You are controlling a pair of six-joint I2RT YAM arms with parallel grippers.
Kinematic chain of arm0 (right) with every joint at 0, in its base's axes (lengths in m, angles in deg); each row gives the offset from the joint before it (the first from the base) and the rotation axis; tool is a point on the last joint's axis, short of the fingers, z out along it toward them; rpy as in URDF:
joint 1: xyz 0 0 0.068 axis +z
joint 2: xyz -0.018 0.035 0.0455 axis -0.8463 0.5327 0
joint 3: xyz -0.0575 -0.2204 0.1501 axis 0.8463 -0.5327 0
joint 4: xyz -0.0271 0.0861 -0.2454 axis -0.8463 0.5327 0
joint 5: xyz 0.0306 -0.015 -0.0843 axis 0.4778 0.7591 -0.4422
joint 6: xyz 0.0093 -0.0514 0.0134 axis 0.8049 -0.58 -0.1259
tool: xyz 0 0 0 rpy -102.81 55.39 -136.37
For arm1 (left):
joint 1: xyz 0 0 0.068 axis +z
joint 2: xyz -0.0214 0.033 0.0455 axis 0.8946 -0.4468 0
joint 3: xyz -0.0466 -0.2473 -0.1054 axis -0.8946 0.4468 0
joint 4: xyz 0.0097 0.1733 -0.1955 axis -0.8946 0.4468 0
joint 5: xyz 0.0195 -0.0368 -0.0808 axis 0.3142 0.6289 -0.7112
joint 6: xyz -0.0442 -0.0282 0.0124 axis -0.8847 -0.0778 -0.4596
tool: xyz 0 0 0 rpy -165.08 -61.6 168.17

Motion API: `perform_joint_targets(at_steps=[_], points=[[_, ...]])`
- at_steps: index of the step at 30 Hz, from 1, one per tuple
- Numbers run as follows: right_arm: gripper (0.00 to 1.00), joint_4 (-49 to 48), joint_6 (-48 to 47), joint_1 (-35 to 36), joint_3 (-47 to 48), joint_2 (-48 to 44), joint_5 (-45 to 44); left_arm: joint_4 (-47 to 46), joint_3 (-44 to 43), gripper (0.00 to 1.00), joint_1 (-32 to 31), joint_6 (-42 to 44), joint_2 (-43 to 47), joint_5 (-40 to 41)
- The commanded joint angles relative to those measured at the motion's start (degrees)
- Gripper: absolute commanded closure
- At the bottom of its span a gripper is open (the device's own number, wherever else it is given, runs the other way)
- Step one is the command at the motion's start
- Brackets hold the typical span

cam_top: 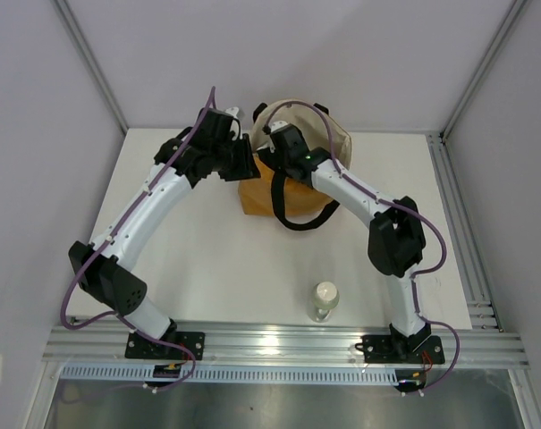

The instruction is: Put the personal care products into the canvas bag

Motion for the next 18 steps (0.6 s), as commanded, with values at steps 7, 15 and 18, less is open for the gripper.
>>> perform_joint_targets(at_steps=[7,15,18], points=[[0.45,0.39,-0.41,-0.14,4.50,-0.04,-2.52,0.67,-1.76,0.64,0.19,-0.19,-0.01,0.42],[0.25,2.32,-0.50,-0.14,7.83,-1.18,-2.26,0.84,-1.67,0.60,0.19,-0.19,0.60,0.33],[0.23,3.64,-0.50,-0.14,10.03,-1.62,-1.56,0.84,-1.50,0.59,0.19,-0.19,0.96,0.42]])
